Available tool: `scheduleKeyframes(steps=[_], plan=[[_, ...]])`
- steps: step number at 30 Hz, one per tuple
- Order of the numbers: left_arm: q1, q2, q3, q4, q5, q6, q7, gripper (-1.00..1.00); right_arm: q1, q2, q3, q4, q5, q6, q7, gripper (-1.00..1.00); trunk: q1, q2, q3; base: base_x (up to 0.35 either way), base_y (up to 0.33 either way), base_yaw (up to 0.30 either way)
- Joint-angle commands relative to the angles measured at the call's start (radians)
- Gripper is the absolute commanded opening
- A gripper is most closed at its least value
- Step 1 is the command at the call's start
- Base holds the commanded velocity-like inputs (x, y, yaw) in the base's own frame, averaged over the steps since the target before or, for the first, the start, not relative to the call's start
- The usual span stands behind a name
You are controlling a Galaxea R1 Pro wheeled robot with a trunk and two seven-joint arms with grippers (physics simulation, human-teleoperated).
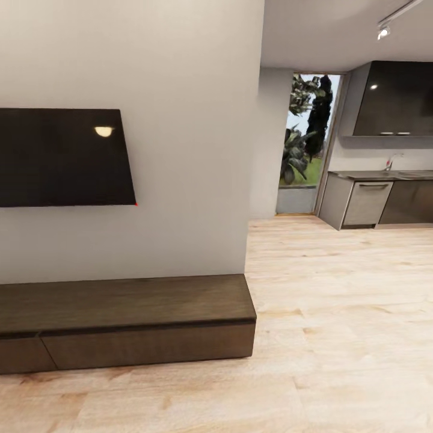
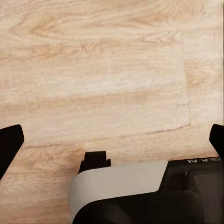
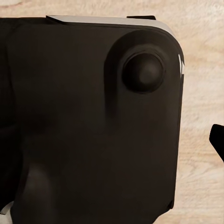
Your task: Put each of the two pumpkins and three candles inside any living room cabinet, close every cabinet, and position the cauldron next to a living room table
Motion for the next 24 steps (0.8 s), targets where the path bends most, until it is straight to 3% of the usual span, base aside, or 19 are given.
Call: scheduleKeyframes(steps=[1,4,8,12,16,19,22,24], plan=[[0.001,0.005,0.000,-0.031,-0.002,0.041,-0.016,1.00,-0.001,0.000,0.000,0.001,-0.002,-0.004,0.001,1.00,0.000,0.000,-0.001,0.000,0.000,0.000],[0.001,0.011,0.011,-0.102,-0.003,0.118,-0.036,1.00,-0.001,0.000,-0.001,0.001,-0.002,-0.003,0.001,1.00,0.000,0.000,-0.001,0.000,0.000,0.000],[0.007,0.014,0.064,-0.226,-0.005,0.217,-0.046,1.00,-0.001,0.000,0.001,0.001,-0.001,-0.004,0.001,1.00,0.000,0.000,-0.001,0.000,0.000,0.000],[0.015,0.014,0.079,-0.354,-0.005,0.344,-0.052,1.00,-0.001,0.001,0.001,0.001,-0.001,-0.004,0.001,1.00,0.000,0.000,-0.001,0.000,0.000,0.000],[0.017,0.014,0.091,-0.484,-0.006,0.475,-0.134,1.00,-0.001,0.002,0.000,0.000,-0.002,-0.020,0.001,1.00,0.000,0.000,-0.001,0.000,0.000,0.000],[0.017,0.014,0.118,-0.644,-0.009,0.657,-0.209,1.00,-0.001,0.004,0.000,0.000,-0.002,-0.061,0.002,1.00,0.000,0.000,-0.001,0.000,0.000,0.000],[0.016,0.012,0.127,-0.795,-0.008,0.813,-0.235,1.00,-0.001,0.004,-0.001,-0.002,-0.002,-0.077,0.000,1.00,0.000,0.000,-0.001,0.000,0.000,0.000],[0.011,0.010,0.131,-0.856,-0.007,0.879,-0.240,1.00,-0.003,0.005,-0.001,-0.034,-0.003,-0.078,-0.002,1.00,0.000,0.000,-0.001,0.000,0.000,0.000]])
